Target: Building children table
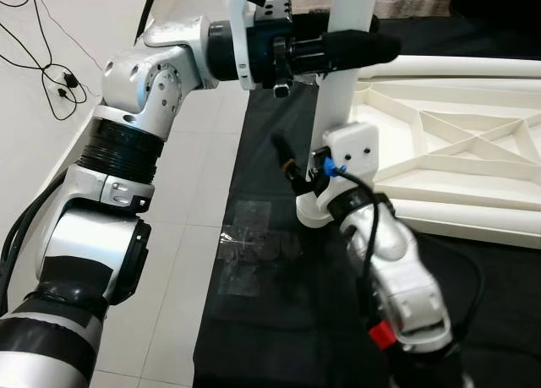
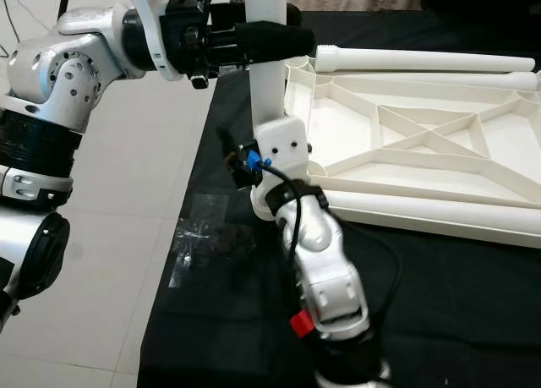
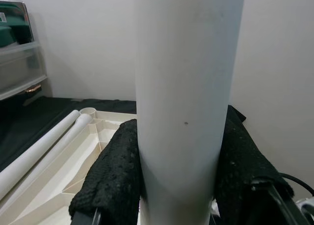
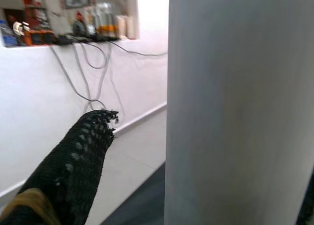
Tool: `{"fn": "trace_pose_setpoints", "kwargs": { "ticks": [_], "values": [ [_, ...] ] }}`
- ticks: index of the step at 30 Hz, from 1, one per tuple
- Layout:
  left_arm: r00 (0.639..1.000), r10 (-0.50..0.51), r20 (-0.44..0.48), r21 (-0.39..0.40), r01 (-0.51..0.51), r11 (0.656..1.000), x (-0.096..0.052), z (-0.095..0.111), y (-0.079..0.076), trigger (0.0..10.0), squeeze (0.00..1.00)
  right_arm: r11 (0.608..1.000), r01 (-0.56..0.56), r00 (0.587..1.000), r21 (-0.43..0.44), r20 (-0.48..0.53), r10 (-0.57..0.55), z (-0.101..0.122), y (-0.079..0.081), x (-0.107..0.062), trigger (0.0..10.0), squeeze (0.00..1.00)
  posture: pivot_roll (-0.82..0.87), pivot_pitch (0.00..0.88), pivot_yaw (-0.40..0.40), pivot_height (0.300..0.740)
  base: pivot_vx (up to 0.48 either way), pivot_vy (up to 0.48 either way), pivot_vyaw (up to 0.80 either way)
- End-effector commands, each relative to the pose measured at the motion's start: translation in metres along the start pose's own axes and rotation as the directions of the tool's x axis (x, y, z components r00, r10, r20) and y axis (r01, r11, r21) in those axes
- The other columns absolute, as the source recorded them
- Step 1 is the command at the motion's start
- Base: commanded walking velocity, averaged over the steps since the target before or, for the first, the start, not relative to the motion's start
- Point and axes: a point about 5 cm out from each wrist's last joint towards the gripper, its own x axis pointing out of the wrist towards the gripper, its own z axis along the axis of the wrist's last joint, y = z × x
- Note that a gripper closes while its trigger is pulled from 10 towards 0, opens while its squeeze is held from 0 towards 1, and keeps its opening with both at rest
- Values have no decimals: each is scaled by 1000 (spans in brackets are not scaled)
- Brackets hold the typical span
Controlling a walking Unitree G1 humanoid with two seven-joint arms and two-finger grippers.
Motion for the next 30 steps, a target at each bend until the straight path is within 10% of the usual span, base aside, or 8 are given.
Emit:
{"fn": "trace_pose_setpoints", "kwargs": {
  "ticks": [1, 6, 7, 9, 20, 21, 30],
  "values": [
    [999, -20, -32, 12, 20, 1000, 3, -1, -1, 0, 0, 998, -68, 997, 8, 36, 68, 5, 3, 4, 10000, 1000, 56, 262, 79, 740, 0, 0, 0],
    [999, -29, -25, 10, 29, 1000, 5, 1, -2, 0, 0, 937, -348, 937, -11, -29, 348, 10, -26, 3, 10000, 945, 60, 262, 79, 740, 0, 0, 0],
    [999, -33, -23, 10, 33, 999, 5, 1, -3, 0, 0, 910, -414, 909, -28, -68, 411, 10, -34, 2, 10000, 200, 61, 261, 79, 740, 0, 0, 0],
    [999, -38, -20, 9, 38, 999, 6, 1, -3, 0, 0, 891, -452, 890, -37, -91, 448, 10, -40, 2, 10000, 0, 60, 263, 79, 740, 0, 0, 0],
    [999, -47, -18, 9, 47, 999, 8, 1, -5, 0, 0, 860, -509, 857, -26, -106, 504, 11, -52, 6, 10000, 0, 67, 263, 79, 740, 0, 0, 0],
    [998, -52, -18, 7, 52, 999, 8, 1, -5, 0, 0, 850, -526, 847, -20, -106, 521, 11, -57, 10, 667, 0, 67, 266, 79, 740, 0, 0, 0],
    [998, -63, -11, 4, 63, 998, 9, 2, -7, 0, 0, 797, -602, 789, 59, -113, 604, 5, -64, 9, 0, 0, 66, 265, 77, 740, 0, 0, 0]
  ]
}}
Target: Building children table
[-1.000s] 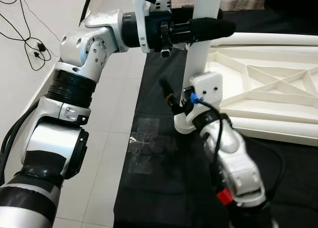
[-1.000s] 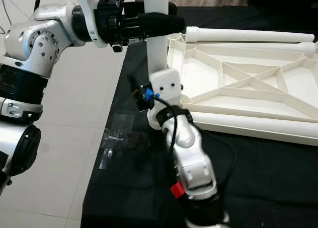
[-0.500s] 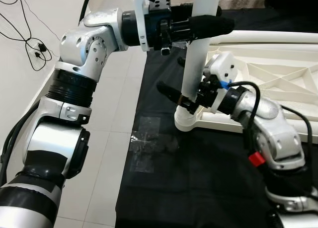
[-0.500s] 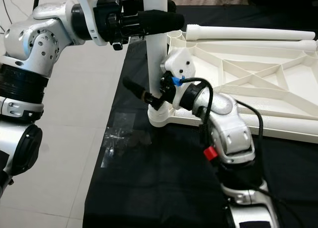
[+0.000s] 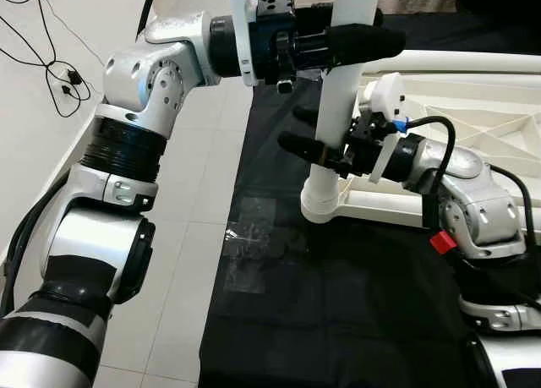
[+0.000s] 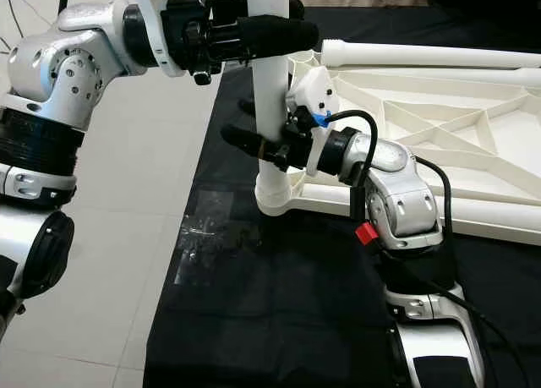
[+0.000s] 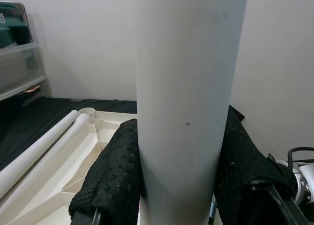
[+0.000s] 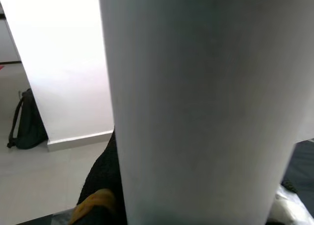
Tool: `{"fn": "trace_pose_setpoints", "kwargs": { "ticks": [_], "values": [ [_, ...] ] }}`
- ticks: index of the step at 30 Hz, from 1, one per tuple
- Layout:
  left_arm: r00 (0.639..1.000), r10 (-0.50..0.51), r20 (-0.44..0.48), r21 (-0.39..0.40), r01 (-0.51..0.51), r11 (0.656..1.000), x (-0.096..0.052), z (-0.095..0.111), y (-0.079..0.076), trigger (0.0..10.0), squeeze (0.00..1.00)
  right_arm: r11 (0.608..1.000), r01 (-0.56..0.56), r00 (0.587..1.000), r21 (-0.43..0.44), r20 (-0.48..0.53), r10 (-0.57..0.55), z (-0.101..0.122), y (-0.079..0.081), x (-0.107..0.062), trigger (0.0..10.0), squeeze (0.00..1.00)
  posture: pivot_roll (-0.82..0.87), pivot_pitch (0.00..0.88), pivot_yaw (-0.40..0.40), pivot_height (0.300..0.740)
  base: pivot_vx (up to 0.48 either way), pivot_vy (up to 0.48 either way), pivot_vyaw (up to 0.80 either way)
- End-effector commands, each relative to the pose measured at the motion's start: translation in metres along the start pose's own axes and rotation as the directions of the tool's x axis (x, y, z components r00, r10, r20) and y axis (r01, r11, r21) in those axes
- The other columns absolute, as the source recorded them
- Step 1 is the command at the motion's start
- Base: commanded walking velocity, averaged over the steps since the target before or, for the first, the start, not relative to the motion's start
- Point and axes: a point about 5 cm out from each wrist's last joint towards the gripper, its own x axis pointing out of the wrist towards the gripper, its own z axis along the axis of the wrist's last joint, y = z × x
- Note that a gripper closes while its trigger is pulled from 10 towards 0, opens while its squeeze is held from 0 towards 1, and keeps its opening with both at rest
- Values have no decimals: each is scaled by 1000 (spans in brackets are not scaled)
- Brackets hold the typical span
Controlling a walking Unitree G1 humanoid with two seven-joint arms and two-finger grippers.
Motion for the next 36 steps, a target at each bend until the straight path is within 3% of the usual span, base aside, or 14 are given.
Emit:
{"fn": "trace_pose_setpoints", "kwargs": {
  "ticks": [1, 5, 6, 7, 8, 13, 16, 18, 19, 20, 21, 22, 28, 36],
  "values": [
    [1000, -23, -18, -8, 23, 1000, 2, -2, -2, 0, 0, 998, -54, 999, 19, -4, 54, -5, 3, 1, 0, 0, 64, 264, 77, 740, 0, 0, 0],
    [1000, -23, -11, -17, 23, 1000, 1, -2, -3, 0, 0, 998, -57, 998, 26, 5, 57, -6, 7, 2, 0, 0, 64, 264, 76, 740, 0, 0, 0],
    [1000, -23, -8, -23, 23, 999, 1, -2, -3, 0, 439, 998, -59, 998, 30, 8, 59, -7, 9, 3, 0, 0, 64, 264, 76, 740, 0, 0, 0],
    [1000, -9, -6, -31, 8, 999, 0, -1, -1, 3882, 1000, 997, -64, 998, 36, 14, 63, -8, 11, 4, 0, 0, 63, 261, 75, 740, 0, 0, 0],
    [1000, -8, -3, -42, 8, 999, 0, -1, -1, 10000, 1000, 997, -61, 998, 44, 18, 60, -9, 13, 5, 0, 0, 63, 261, 75, 740, 0, 0, 0],
    [1000, 12, -1, -34, -12, 999, -2, 1, 0, 10000, 1000, 999, 6, 1000, 47, -4, -6, -17, 13, 9, 0, 0, 60, 256, 71, 740, 0, 0, 0],
    [998, 69, 11, -4, -68, 998, -8, 6, 2, 10000, 1000, 978, 202, 978, 55, -69, -198, -27, 12, 16, 0, 0, 58, 256, 61, 740, 0, 0, 0],
    [997, 81, 15, 2, -81, 997, -9, 8, 3, 10000, 1000, 965, 257, 964, 52, -90, -252, -30, 13, 18, 0, 0, 58, 256, 61, 740, 0, 0, 0],
    [996, 89, 20, 3, -89, 996, -11, 10, 2, 10000, 1000, 883, 466, 864, -54, -187, -467, -38, 6, 16, 0, 0, 58, 256, 61, 740, 0, 0, 0],
    [996, 89, 20, 3, -89, 996, -11, 10, 2, 10000, 1000, 883, 466, 864, -54, -187, -467, -38, 6, 16, 0, 0, 58, 256, 61, 740, 0, 0, 0],
    [996, 87, 20, 7, -87, 996, -12, 12, 0, 10000, 1000, 819, 561, 787, -120, -229, -572, -44, 14, 15, 0, 0, 58, 258, 40, 740, 0, 0, 0],
    [996, 82, 22, 7, -82, 997, -13, 13, -1, 10000, 1000, 755, 646, 720, -117, -237, -652, -48, 25, 14, 0, 0, 69, 265, 41, 740, 0, 0, 0],
    [997, 74, 24, 7, -74, 997, -12, 15, -3, 10000, 1000, 660, 748, 634, -71, -220, -742, -49, 37, 11, 0, 0, 61, 261, 46, 740, 0, 0, 0],
    [997, 78, 24, 9, -79, 997, -13, 13, -5, 10000, 1000, 614, 788, 592, -47, -217, -776, -50, 37, 12, 0, 0, 57, 264, 50, 740, 0, 0, 0]
  ]
}}
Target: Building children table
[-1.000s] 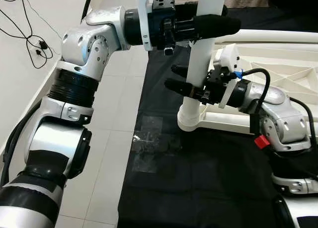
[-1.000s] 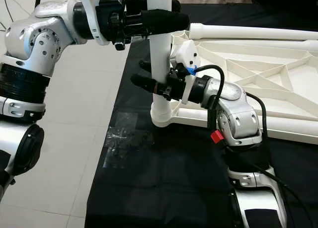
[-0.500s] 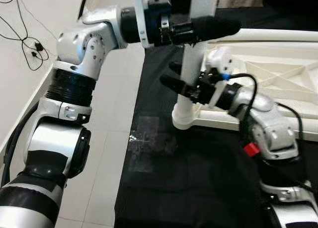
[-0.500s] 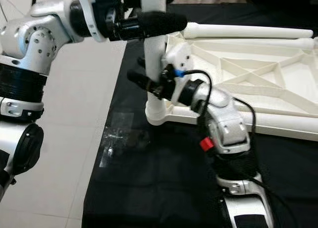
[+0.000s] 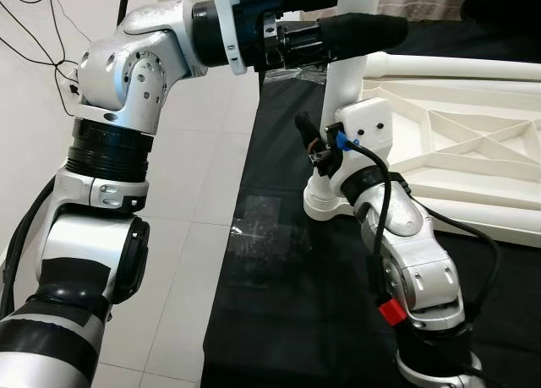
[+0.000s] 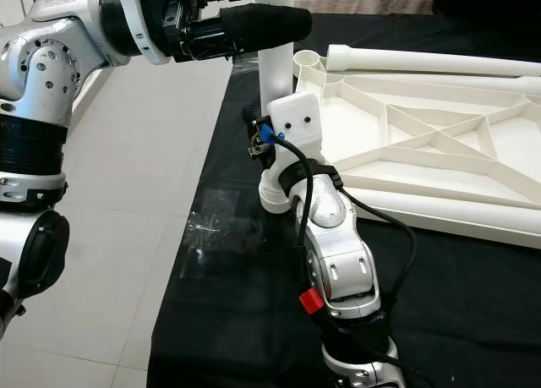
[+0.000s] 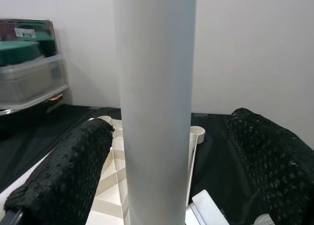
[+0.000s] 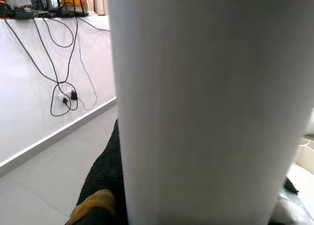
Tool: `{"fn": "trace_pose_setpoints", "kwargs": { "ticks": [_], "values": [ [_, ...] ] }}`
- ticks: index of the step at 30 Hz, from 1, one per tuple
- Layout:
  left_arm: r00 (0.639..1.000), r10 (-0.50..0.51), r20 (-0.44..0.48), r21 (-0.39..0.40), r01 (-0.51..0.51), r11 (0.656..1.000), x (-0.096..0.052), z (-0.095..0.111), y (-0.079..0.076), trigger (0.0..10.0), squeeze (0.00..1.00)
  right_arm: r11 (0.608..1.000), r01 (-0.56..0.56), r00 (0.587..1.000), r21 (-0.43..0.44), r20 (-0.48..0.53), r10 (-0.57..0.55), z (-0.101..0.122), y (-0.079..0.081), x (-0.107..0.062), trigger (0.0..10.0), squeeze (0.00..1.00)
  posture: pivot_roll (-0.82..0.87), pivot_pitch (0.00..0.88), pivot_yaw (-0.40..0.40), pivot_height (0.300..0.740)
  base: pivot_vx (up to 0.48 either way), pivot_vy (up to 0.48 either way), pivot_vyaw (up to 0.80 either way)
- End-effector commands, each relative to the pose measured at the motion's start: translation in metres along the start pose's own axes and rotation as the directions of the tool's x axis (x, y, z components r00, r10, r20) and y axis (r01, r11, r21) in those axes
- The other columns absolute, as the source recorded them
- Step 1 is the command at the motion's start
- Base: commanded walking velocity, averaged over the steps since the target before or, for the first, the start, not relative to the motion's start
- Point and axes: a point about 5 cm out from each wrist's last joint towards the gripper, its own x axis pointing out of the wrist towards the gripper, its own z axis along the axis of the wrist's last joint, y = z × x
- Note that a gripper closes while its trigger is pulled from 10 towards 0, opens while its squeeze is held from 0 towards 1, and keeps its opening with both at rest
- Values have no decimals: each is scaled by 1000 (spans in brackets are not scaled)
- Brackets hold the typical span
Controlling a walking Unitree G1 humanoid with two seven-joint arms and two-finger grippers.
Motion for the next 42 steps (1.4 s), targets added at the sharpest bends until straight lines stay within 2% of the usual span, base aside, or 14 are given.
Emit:
{"fn": "trace_pose_setpoints", "kwargs": {
  "ticks": [1, 9, 10, 12, 18, 21, 22, 23, 24, 26, 33, 39, 40, 42],
  "values": [
    [1000, -8, -3, 5, 8, 1000, -5, 0, -4, 10000, 1000, 994, 106, 979, -21, -174, -108, -34, -11, -3, 0, 0, 56, 263, 52, 740, 0, 0, 0],
    [1000, 5, 10, -4, -5, 1000, -18, 3, -10, 10000, 1000, 990, 138, 975, -13, -175, -138, -33, -7, -5, 0, 0, 55, 265, 54, 740, 0, 0, 0],
    [1000, 2, 22, -10, -2, 1000, -24, 6, -14, 10000, 1000, 989, 146, 974, -15, -174, -146, -32, -6, -6, 9098, 0, 55, 265, 54, 740, 0, 0, 0],
    [998, -19, 60, -22, 20, 1000, -36, 18, -24, 10000, 1000, 989, 143, 973, -24, -178, -145, -32, -6, -6, 10000, 0, 56, 263, 45, 740, 0, 0, 0],
    [989, -25, 149, 12, 24, 1000, -72, 59, -51, 10000, 1000, 992, 126, 976, -29, -177, -129, -33, -5, -4, 10000, 0, 61, 261, 38, 740, 0, 0, 0],
    [988, -18, 153, 21, 15, 1000, -76, 64, -53, 10000, 1000, 992, 127, 976, -28, -177, -130, -33, -4, -4, 10000, 0, 61, 261, 38, 740, 0, 0, 0],
    [990, 16, 141, 26, -20, 999, -86, 66, -59, 10000, 549, 992, 127, 976, -27, -173, -130, -32, -5, -3, 10000, 0, 65, 258, 36, 740, 0, 0, 0],
    [991, 39, 128, 28, -43, 999, -93, 67, -63, 10000, 549, 992, 127, 977, -26, -170, -130, -32, -5, -3, 10000, 0, 65, 258, 36, 740, 0, 0, 0],
    [993, 72, 96, 15, -74, 997, -104, 60, -70, 10000, 110, 992, 126, 978, -26, -166, -129, -31, -5, -2, 10000, 0, 68, 256, 37, 740, 0, 0, 0],
    [993, 105, 61, 9, -106, 994, -113, 52, -75, 10000, 0, 992, 123, 979, -27, -163, -126, -31, -5, -2, 10000, 0, 69, 256, 35, 740, 0, 0, 0],
    [946, 315, -77, -119, -323, 939, -156, -1, -112, 10000, 0, 995, 101, 986, -16, -135, -103, -29, -8, 1, 10000, 0, 70, 249, 35, 740, 0, 0, 0],
    [894, 376, -244, -243, -432, 868, -164, -50, -148, 10000, 0, 997, 73, 992, 2, -106, -72, -27, -7, 2, 10000, 0, 76, 228, 35, 740, 0, 0, 0],
    [884, 370, -286, -286, -447, 847, -162, -67, -159, 10000, 0, 998, 65, 993, 3, -98, -65, -26, -7, 3, 10000, 1000, 76, 228, 35, 740, 0, 0, 0],
    [865, 379, -329, -340, -483, 807, -158, -92, -175, 10000, 0, 998, 56, 995, 4, -86, -55, -25, -7, 3, 10000, 1000, 70, 218, 40, 740, 0, 0, 0]
  ]
}}
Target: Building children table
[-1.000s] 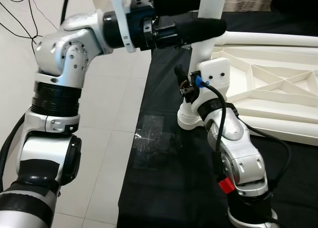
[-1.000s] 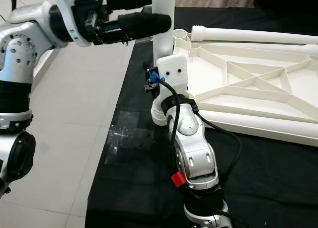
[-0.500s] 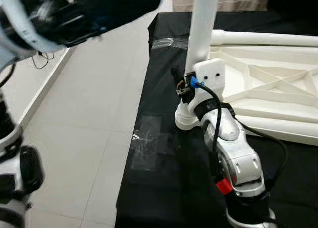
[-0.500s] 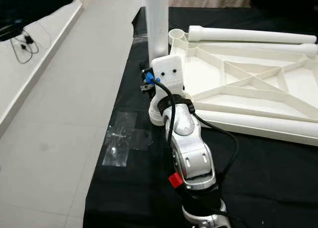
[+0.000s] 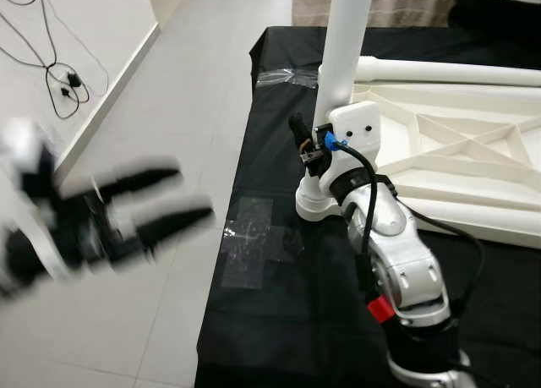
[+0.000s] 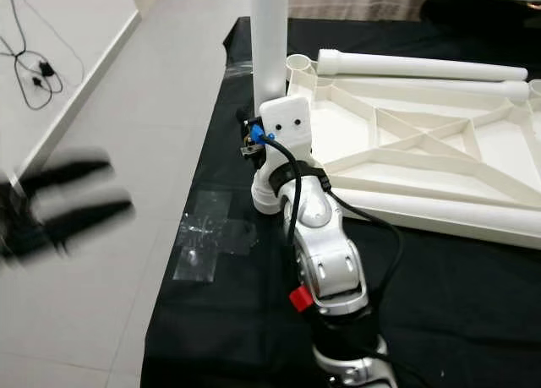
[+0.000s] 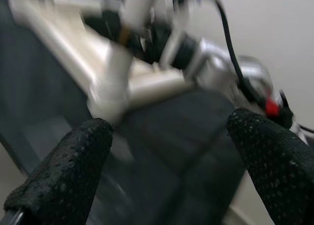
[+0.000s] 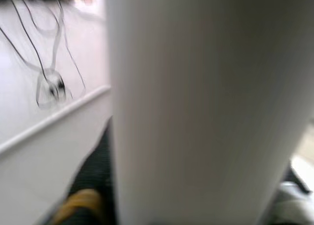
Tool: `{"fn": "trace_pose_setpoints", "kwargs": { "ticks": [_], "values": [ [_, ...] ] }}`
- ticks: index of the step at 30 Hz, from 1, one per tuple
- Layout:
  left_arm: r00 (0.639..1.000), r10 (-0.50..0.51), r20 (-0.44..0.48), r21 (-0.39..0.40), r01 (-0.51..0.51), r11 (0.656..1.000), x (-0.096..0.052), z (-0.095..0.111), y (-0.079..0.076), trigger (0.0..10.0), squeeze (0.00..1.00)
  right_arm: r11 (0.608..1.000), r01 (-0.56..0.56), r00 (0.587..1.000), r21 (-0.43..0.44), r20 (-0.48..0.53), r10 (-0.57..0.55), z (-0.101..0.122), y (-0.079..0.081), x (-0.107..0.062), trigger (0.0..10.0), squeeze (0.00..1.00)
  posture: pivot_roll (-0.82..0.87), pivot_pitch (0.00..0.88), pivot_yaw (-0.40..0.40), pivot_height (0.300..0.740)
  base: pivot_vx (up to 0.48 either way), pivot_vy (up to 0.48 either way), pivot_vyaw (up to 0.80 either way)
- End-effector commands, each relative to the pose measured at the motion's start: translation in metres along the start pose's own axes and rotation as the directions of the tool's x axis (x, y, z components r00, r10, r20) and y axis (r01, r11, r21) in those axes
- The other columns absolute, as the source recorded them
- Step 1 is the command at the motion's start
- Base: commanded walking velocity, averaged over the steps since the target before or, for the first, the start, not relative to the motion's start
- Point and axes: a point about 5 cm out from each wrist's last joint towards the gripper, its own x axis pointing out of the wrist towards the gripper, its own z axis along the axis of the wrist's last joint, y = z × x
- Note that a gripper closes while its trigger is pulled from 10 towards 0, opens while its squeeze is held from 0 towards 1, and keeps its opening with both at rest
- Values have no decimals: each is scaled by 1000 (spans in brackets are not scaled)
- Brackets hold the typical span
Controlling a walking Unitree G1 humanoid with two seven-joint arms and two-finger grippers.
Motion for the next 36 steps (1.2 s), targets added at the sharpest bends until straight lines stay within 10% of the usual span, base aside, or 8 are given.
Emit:
{"fn": "trace_pose_setpoints", "kwargs": {
  "ticks": [1, 6, 18, 19, 21, 36],
  "values": [
    [999, 24, -21, 15, -24, 1000, 5, -10, -4, 10000, 0, 1000, 13, 999, 4, -32, -13, -8, -3, -1, 10000, 1000, 70, 218, 40, 740, 0, 0, 0],
    [990, 119, -74, -86, -125, 988, 14, -55, -9, 10000, 0, 1000, 4, 1000, 20, -16, -3, -4, -2, -1, 10000, 1000, 61, 223, 40, 740, 0, 0, 0],
    [975, 205, -87, -89, -213, 973, 26, -87, -15, 10000, 0, 993, -95, 995, 77, 15, 94, -2, 0, 0, 10000, 1000, 61, 228, 51, 740, 0, 0, 0],
    [975, 208, -82, -93, -215, 972, 28, -89, -16, 10000, 0, 979, -178, 984, 96, 32, 176, 0, 5, -1, 10000, 125, 61, 228, 52, 740, 0, 0, 0],
    [975, 207, -80, -96, -215, 972, 31, -92, -19, 10000, 0, 956, -266, 964, 122, 54, 261, 2, 7, -2, 10000, 0, 61, 230, 54, 740, 0, 0, 0],
    [962, 272, 17, -11, -272, 962, 48, -88, -19, 10000, 0, 912, -410, 910, 7, 76, 408, 12, -26, 9, 10000, 0, 66, 240, 44, 740, 0, 0, 0]
  ]
}}
